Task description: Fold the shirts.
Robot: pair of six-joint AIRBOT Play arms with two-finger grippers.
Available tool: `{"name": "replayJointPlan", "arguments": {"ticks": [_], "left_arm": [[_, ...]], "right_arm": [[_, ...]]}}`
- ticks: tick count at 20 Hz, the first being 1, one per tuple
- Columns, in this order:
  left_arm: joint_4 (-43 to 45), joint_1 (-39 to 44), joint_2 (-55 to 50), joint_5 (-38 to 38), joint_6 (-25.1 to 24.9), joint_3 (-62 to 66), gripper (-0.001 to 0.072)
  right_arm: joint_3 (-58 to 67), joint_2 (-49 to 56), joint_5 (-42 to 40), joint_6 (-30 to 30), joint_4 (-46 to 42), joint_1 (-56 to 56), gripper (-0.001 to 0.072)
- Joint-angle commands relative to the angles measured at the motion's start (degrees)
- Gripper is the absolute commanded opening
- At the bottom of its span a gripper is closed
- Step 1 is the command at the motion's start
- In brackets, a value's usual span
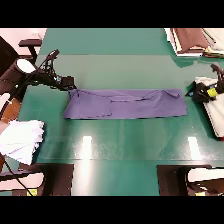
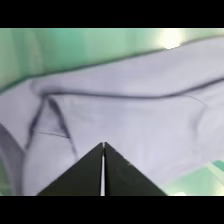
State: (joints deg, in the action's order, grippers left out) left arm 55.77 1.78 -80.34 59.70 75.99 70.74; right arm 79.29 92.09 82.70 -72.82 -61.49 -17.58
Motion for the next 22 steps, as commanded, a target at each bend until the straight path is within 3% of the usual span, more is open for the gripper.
{"name": "replayJointPlan", "arguments": {"ticks": [1,7,9,11,12,15,19,22], "left_arm": [[-5.66,0.02,-0.26,2.05,0.07,0.02,0.0033],[-5.01,9.16,-0.37,-5.25,0.44,-0.31,0.0024],[-5.07,13.51,-1.51,-9.29,2.82,-0.26,0.0024],[-5.2,17.79,-3.89,-11.52,4.87,-0.15,0.0024],[-5.22,19.89,-5.66,-11.93,5.05,0.59,0.0023],[-5.22,24.81,-12.33,-12.26,5.05,6.16,0.0023],[-5.22,29.07,-22.34,-11.96,6.6,16.68,0.0024],[-5.25,30.71,-28.5,-10.71,8.15,23.3,0.0023]], "right_arm": [[-5.18,2.32,0.26,2.64,1.03,-5.09,0.0583],[-4.26,10.01,-1.73,5.95,11.19,-1.33,0.0547],[-1.66,11.87,-1.07,5.95,10.93,1.64,0.0357],[0.46,12.41,-0.76,6.47,10.93,3.56,0.0081],[1.6,11.89,-0.39,6.97,10.95,4.26,0.0017],[4.92,7.52,2.29,6.95,12.31,4.39,0.0017],[7.89,-0.9,3.96,6.8,23.87,5.14,0.0017],[10.71,-6.08,4.07,6.21,27.1,8.9,0.0017]]}}
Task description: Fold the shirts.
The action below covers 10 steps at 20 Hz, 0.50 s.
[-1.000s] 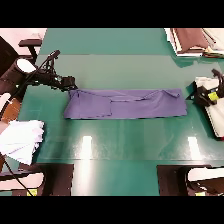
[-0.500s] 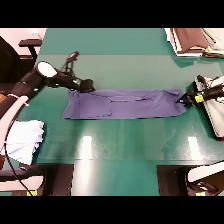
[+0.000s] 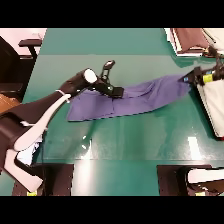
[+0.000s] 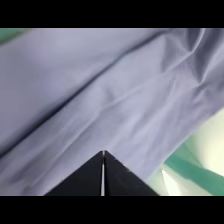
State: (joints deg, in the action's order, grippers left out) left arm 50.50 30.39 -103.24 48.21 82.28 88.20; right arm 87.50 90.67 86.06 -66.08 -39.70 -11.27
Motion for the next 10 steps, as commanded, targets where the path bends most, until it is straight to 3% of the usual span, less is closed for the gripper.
{"name": "replayJointPlan", "arguments": {"ticks": [1,10], "left_arm": [[-0.04,2.25,-7.06,0.96,2.95,7.23,0.0023],[0.11,2.6,-9.6,-0.83,4.48,8.94,0.0024]], "right_arm": [[3.82,-5.9,0.66,-1.01,5.73,4.48,0.0017],[12.74,-8.22,-2.12,-4.61,5.66,21.0,0.0017]]}}
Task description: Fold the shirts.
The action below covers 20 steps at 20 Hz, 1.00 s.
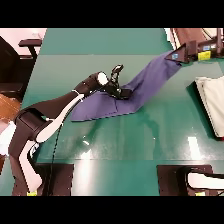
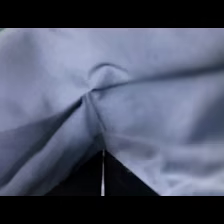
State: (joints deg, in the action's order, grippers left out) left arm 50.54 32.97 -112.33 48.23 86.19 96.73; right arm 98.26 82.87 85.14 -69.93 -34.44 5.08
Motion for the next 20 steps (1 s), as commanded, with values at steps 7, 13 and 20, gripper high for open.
{"name": "replayJointPlan", "arguments": {"ticks": [7,13,20], "left_arm": [[7.8,-9.16,9.66,7.1,0.37,2.21,0.0024],[23.76,-24.98,31.47,13.03,0.35,2.21,0.0025],[24.76,-31.41,40.87,14.01,0.2,2.19,0.0025]], "right_arm": [[2.12,-0.42,-6.43,-0.5,0.35,13.64,0.0017],[2.14,8.04,-19.76,2.1,0.46,31.69,0.0019],[15.63,23.63,-14.34,3.13,-14.93,42.64,0.0556]]}}
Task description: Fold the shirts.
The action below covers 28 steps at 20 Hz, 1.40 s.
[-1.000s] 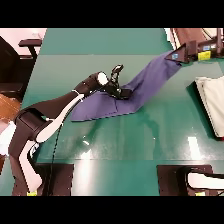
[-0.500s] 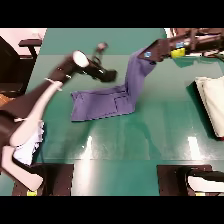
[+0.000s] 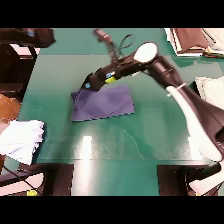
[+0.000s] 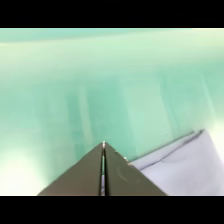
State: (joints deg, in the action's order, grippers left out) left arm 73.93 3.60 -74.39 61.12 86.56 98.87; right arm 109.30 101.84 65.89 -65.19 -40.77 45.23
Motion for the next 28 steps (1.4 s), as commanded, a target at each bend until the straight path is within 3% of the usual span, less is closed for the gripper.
{"name": "replayJointPlan", "arguments": {"ticks": [1,8,12,16,21,23,25,26,28], "left_arm": [[1.36,-2.03,2.86,2.14,-0.52,0.02,0.0024],[0.33,-2.01,2.82,4.83,-1.53,-0.02,0.0024],[-1.01,-1.79,2.43,4.92,-1.55,-1.03,0.0024],[-1.07,-1.79,2.43,4.92,-1.57,-2.34,0.0025],[-2.21,-1.79,2.43,4.63,-1.57,-2.34,0.0024],[-3.98,-1.79,2.43,4.2,-1.55,-2.34,0.0024],[-7.26,-1.79,2.43,3.74,-1.55,-2.34,0.0024],[-8.41,-1.79,2.43,3.82,-1.57,-2.34,0.0024],[-8.33,-0.72,2.43,3.61,-1.55,-2.34,0.0023]], "right_arm": [[4.44,4.52,7.85,-3.48,-12.33,1.16,0.0555],[-18.69,-5.01,8.76,-10.05,-16.13,-21.22,0.0556],[-28.98,-4.46,5.01,-11.3,-8.55,-30.16,0.0602],[-30.67,1.09,3.06,-8.74,-0.13,-29.24,0.0599],[-22.97,9.66,2.45,-6.05,8.87,-21.27,0.0589],[-18.97,12.33,1.99,-5.09,9.75,-18.29,0.0283],[-14.84,14.12,2.16,-4.13,9.62,-16.0,0.0092],[-13.25,14.21,2.16,-4.13,9.31,-15.67,0.0018],[-10.01,13.09,2.34,-4.2,7.04,-16.68,0.0018]]}}
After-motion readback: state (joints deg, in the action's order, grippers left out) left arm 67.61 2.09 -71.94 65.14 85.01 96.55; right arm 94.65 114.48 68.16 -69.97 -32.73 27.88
